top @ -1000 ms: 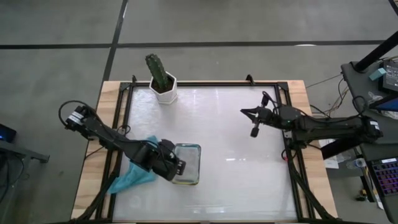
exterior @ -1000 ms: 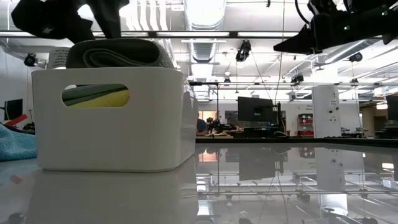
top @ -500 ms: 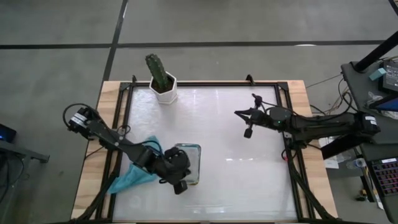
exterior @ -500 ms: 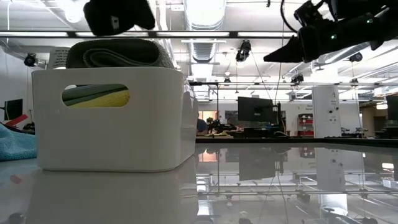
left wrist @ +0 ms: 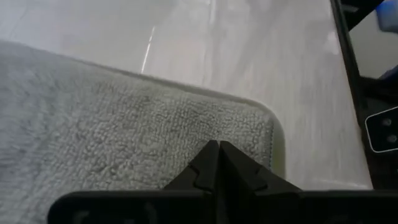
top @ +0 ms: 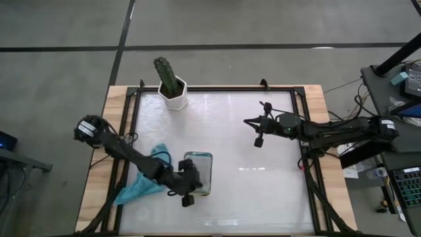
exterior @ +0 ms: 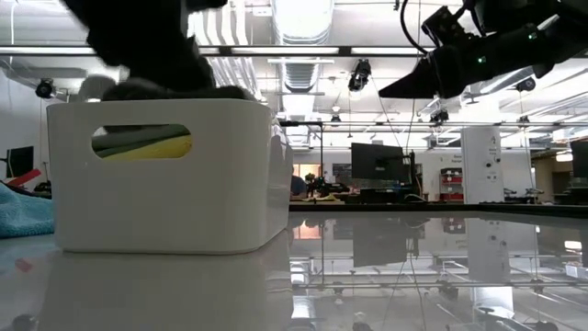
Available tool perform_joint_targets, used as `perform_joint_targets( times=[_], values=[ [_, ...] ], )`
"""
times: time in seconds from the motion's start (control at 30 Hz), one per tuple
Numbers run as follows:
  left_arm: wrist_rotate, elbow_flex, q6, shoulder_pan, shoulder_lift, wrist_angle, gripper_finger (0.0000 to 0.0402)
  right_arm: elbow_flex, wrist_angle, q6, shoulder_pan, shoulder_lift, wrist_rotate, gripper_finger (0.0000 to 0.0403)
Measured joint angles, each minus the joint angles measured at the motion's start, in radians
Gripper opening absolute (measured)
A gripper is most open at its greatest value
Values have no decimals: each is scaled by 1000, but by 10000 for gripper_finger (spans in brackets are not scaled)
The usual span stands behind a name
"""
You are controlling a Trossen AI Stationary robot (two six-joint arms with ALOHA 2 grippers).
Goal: Fold microfiber towels
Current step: Put the gray microfiber towel into the bin
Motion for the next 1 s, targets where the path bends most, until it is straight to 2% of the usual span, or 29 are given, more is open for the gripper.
perform_joint_targets(
  times=[0.13,0.33,0.5,0.6,0.77,0.87,1.0],
  values=[
    [4,-130,1,1,-4,201,0,-1,1,4,0,-6,-21,9],
    [2,-228,9,2,-36,329,0,-1,4,4,0,-7,-22,9],
    [4,-213,24,5,-111,311,0,-1,4,6,0,-8,-22,9],
    [-8,-199,86,5,-181,291,0,-1,2,6,0,-8,-22,9],
    [-183,-194,133,46,-267,126,0,-1,1,4,0,-8,-22,9],
    [-206,-198,139,91,-266,73,0,-1,2,4,0,-8,-21,9],
    [-224,-199,168,128,-206,83,0,-1,3,3,0,-8,-21,9]
  ],
)
